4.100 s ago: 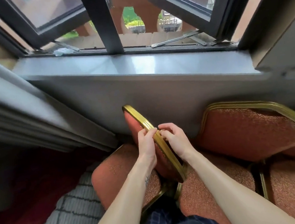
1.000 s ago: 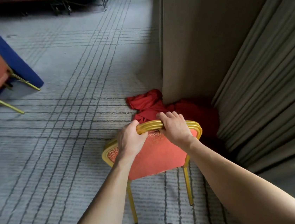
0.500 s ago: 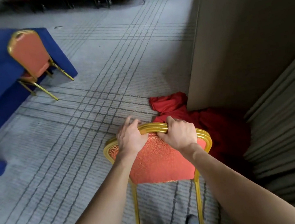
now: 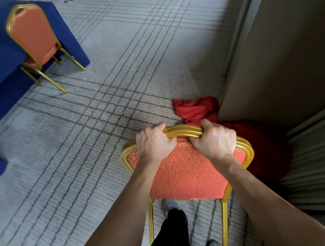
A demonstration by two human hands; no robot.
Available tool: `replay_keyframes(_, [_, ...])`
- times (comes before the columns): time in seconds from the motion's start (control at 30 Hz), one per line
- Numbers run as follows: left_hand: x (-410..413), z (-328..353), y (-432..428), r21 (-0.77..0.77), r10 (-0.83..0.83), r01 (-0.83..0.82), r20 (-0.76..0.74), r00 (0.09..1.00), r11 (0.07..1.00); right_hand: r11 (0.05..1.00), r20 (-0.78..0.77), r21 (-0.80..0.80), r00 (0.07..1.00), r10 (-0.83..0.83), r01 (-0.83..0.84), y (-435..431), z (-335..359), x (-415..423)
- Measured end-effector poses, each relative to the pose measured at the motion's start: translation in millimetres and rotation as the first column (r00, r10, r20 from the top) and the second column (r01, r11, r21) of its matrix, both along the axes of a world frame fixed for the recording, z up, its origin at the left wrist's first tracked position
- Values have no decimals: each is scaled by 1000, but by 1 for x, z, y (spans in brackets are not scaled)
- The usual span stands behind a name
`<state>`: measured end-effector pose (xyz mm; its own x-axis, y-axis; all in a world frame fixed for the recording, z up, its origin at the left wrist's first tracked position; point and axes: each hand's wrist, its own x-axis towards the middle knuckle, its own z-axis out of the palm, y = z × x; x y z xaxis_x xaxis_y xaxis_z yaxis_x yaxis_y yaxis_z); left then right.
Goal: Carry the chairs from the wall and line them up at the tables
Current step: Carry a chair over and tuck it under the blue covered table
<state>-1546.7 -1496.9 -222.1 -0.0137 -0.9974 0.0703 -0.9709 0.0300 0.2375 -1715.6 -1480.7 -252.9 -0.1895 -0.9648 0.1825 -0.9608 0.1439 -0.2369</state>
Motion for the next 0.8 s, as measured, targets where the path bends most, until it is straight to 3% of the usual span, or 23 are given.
replay_keyframes(0.13, [9, 4, -40, -14, -17, 17, 10, 1000, 1000, 999, -31, 40, 999, 27, -25, -45, 10, 6])
replay_keyframes(0.27, [39, 8, -65, 15, 9, -9, -24, 1000, 1000, 984, -19, 92, 988, 155, -152, -87, 26, 26])
replay_keyframes(0.47, [90, 21, -108, 58, 125, -122, -42, 991, 991, 966, -15, -20, 966, 258, -259, -143, 42, 75])
replay_keyframes(0.8, [140, 49, -178, -3, 296, -296, -22, 955, 955, 879, 23, -112, 883, 468, -463, -256, 52, 132])
